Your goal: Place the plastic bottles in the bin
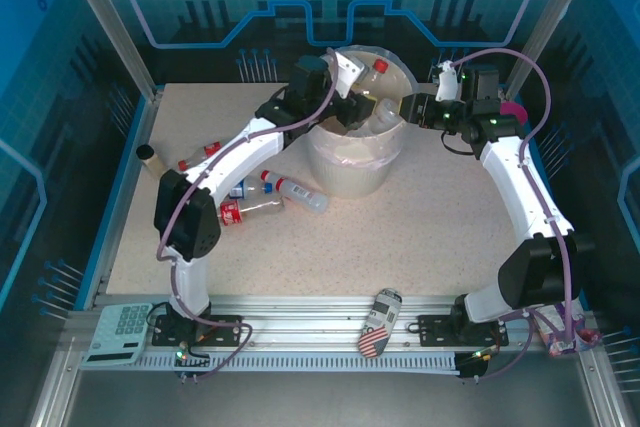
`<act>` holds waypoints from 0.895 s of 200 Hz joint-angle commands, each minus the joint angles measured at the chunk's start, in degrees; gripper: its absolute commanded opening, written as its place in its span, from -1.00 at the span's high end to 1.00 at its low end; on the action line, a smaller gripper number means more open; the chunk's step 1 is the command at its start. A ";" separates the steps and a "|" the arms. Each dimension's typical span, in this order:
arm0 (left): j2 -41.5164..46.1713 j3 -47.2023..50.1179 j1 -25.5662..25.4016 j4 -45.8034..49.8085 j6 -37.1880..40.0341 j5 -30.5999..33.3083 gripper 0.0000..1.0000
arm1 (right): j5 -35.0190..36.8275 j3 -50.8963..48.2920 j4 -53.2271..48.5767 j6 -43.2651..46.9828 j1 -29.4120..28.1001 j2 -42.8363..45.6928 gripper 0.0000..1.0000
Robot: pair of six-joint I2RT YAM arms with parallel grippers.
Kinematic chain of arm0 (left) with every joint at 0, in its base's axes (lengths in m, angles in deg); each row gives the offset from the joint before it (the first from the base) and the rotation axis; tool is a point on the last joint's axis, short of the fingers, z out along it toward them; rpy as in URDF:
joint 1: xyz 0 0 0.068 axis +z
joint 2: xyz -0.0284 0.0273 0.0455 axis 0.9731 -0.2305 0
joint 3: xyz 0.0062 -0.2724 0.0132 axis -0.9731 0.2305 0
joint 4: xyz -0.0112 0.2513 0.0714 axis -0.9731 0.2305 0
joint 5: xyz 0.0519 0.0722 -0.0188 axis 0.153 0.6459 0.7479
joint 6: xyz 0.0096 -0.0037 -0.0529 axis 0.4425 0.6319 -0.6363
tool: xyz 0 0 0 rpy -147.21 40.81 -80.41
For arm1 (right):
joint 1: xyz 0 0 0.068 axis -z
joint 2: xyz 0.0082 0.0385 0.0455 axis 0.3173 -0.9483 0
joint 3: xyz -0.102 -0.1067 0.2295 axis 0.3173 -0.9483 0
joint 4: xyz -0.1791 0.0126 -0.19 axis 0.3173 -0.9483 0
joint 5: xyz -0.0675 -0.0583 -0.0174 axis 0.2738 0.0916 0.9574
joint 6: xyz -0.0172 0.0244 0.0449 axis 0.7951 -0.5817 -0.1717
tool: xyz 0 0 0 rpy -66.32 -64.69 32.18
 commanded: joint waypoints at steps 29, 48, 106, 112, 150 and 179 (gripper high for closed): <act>-6.58 -4.20 -0.44 11.47 4.51 1.46 0.73 | -0.53 -0.34 -4.87 1.19 -1.59 -1.19 0.14; -7.19 -4.12 -0.44 11.80 4.72 1.63 0.67 | -0.55 -0.56 -4.76 1.19 -1.58 -1.10 0.14; -3.87 -3.42 -0.45 8.44 1.22 -2.55 -0.53 | -0.29 -0.86 -4.74 1.37 -1.61 -0.92 0.14; -3.42 -3.48 -0.44 8.19 1.09 -2.59 -0.60 | -0.26 -0.87 -4.75 1.37 -1.58 -0.94 0.14; 0.06 -2.88 -0.45 6.36 -0.07 -4.44 -0.88 | -0.29 -1.73 -3.96 1.02 -1.62 -0.77 0.14; 2.47 -1.76 -0.47 4.35 -1.48 -5.18 -0.90 | -0.56 -1.60 -3.86 0.94 -1.59 -0.75 0.15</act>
